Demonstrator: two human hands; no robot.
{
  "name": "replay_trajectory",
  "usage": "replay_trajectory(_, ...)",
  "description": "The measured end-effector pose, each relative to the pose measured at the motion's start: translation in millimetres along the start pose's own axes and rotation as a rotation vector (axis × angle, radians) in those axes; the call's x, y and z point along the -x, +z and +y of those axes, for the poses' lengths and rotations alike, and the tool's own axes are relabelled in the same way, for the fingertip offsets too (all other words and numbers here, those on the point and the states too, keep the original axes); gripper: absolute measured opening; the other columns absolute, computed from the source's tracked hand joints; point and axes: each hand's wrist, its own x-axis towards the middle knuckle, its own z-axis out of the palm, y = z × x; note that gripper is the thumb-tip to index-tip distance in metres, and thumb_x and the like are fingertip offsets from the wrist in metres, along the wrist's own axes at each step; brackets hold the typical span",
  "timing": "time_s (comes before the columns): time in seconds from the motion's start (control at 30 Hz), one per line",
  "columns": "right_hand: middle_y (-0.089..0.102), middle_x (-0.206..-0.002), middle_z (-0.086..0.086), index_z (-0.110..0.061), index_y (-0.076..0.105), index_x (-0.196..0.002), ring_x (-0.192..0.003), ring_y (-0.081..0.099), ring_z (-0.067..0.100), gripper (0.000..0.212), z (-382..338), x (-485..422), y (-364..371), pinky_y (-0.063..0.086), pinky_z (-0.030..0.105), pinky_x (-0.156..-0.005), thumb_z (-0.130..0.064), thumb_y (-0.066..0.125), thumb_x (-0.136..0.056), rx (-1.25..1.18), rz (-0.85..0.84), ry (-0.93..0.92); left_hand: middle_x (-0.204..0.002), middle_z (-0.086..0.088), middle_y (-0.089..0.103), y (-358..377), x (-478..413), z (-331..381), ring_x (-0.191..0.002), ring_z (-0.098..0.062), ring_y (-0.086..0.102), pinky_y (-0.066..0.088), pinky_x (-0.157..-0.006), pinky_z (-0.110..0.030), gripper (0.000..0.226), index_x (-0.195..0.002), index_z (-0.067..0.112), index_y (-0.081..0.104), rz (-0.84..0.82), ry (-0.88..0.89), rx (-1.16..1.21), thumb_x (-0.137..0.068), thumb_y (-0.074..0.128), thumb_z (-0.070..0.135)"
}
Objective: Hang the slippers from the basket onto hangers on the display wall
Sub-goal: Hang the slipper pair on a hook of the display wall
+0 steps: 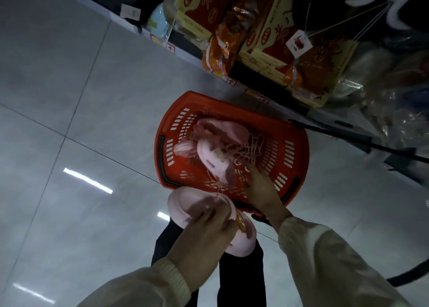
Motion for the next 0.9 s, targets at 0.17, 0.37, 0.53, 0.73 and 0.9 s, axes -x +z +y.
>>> replay_trajectory(0.17, 0.044, -0.148, 0.008, -0.027, 0.036, -0.151, -0.131, 0.047, 0.027, 0.069, -27, 25, -14, 0.040, 0.040, -0.111, -0.013, 0.064, -0.090, 0.117, 0.020, -0.177, -0.110, -0.008, 0.070, -59, 27, 25, -0.092, -0.025, 0.072, 0.062, -0.078, -0.042, 0.049, -0.080, 0.024, 0.070, -0.007, 0.021, -0.028, -0.037, 0.092, 0.017)
replay_trajectory(0.37, 0.052, -0.143, 0.019, -0.022, 0.041, -0.151, -0.121, 0.055, 0.040, 0.068, -79, 79, -57, 0.048, 0.048, -0.099, -0.049, 0.055, -0.090, 0.269, 0.120, -0.332, -0.117, -0.010, 0.069, -155, 71, 74, -0.090, -0.024, 0.071, 0.060, -0.076, -0.037, 0.029, -0.091, 0.024, 0.065, 0.123, 0.166, -0.074, -0.071, 0.046, 0.015)
replay_trajectory(0.53, 0.046, -0.138, 0.018, -0.035, 0.023, -0.156, -0.123, 0.051, 0.039, 0.084, -119, 135, -105, 0.041, 0.044, -0.104, -0.070, 0.038, -0.080, 0.165, -0.013, -0.214, -0.115, -0.011, 0.066, -221, 108, 119, -0.084, -0.028, 0.066, 0.057, -0.071, -0.034, 0.028, -0.093, 0.021, 0.057, 0.170, 0.207, -0.084, -0.070, 0.067, 0.007)
replay_trajectory(0.73, 0.051, -0.125, 0.013, -0.042, 0.024, -0.153, -0.114, 0.052, 0.036, 0.066, -161, 191, -154, 0.042, 0.043, -0.094, -0.060, 0.045, -0.093, 0.194, 0.094, -0.115, -0.102, -0.008, 0.062, -285, 141, 172, -0.070, -0.022, 0.051, 0.036, -0.060, -0.030, 0.018, -0.081, 0.019, 0.059, 0.239, 0.275, -0.250, -0.078, 0.046, 0.006)
replay_trajectory(0.9, 0.056, -0.114, -0.008, -0.038, 0.054, -0.124, -0.112, 0.056, 0.023, 0.040, -181, 227, -188, 0.043, 0.040, -0.099, -0.057, 0.045, -0.090, 0.070, 0.134, -0.093, -0.097, -0.004, 0.055, -327, 163, 211, -0.066, -0.021, 0.043, 0.020, -0.060, -0.030, 0.034, -0.083, 0.020, 0.056, 0.276, 0.278, -0.336, -0.058, 0.067, 0.000)
